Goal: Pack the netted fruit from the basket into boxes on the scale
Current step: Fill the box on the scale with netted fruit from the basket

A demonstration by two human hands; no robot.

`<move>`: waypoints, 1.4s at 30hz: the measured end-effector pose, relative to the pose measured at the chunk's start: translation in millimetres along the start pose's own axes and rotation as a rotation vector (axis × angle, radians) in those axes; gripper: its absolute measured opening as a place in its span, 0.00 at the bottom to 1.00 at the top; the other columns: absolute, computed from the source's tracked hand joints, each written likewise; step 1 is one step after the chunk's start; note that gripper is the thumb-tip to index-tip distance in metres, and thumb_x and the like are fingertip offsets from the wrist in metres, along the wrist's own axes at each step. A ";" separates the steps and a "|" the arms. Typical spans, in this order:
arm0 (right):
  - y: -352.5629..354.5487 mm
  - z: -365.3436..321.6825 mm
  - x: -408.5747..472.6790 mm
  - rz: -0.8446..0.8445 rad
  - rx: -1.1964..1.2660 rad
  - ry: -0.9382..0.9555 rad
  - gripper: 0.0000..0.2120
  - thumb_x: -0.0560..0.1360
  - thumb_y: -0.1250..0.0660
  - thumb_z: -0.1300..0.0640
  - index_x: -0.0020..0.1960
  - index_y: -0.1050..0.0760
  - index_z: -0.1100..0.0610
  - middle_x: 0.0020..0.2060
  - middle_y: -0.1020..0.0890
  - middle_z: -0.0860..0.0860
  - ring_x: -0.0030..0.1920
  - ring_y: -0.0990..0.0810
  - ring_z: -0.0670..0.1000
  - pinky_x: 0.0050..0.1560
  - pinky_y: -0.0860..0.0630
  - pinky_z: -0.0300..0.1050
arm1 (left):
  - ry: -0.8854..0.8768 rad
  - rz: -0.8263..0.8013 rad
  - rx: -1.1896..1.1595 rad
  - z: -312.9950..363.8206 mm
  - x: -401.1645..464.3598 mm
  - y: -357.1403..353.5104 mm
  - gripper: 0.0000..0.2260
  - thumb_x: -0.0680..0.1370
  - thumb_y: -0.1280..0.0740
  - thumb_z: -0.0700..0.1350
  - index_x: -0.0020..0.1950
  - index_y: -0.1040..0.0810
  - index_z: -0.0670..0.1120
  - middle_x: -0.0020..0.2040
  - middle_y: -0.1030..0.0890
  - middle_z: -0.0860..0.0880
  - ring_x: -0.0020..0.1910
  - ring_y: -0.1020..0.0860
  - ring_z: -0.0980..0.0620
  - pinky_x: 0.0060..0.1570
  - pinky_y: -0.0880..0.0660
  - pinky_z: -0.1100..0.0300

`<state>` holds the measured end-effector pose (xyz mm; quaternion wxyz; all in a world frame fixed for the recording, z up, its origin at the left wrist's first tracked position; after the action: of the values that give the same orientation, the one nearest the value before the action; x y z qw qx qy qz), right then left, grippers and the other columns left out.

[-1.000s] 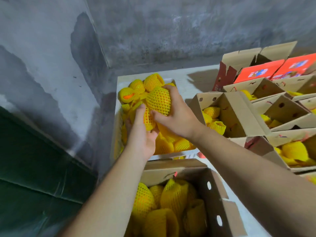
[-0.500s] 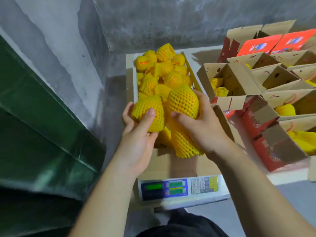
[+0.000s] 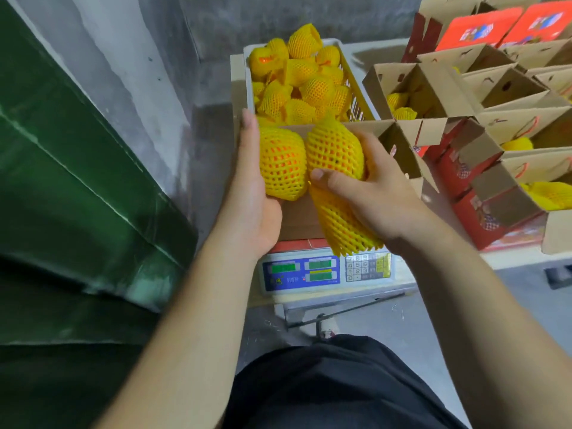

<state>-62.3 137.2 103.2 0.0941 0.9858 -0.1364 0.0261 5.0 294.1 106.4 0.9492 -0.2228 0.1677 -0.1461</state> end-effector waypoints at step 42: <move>25.9 -11.1 0.6 0.273 0.632 -0.221 0.31 0.75 0.26 0.49 0.73 0.34 0.51 0.65 0.19 0.55 0.57 0.15 0.56 0.41 0.17 0.50 | -0.003 -0.058 0.195 -8.9 -26.7 -5.3 0.27 0.75 0.23 0.38 0.71 0.27 0.46 0.60 0.19 0.41 0.45 0.17 0.49 0.38 0.20 0.60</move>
<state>-69.1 114.8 118.8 -0.2351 0.9358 -0.2614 -0.0274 -23.5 295.6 108.2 0.9620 -0.1345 0.1446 -0.1886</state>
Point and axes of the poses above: each hand's wrist, its own x-axis towards the middle knuckle, its own y-axis out of the back of the hand, z = x × y, the point moved 1 cm from there along x, towards the middle knuckle
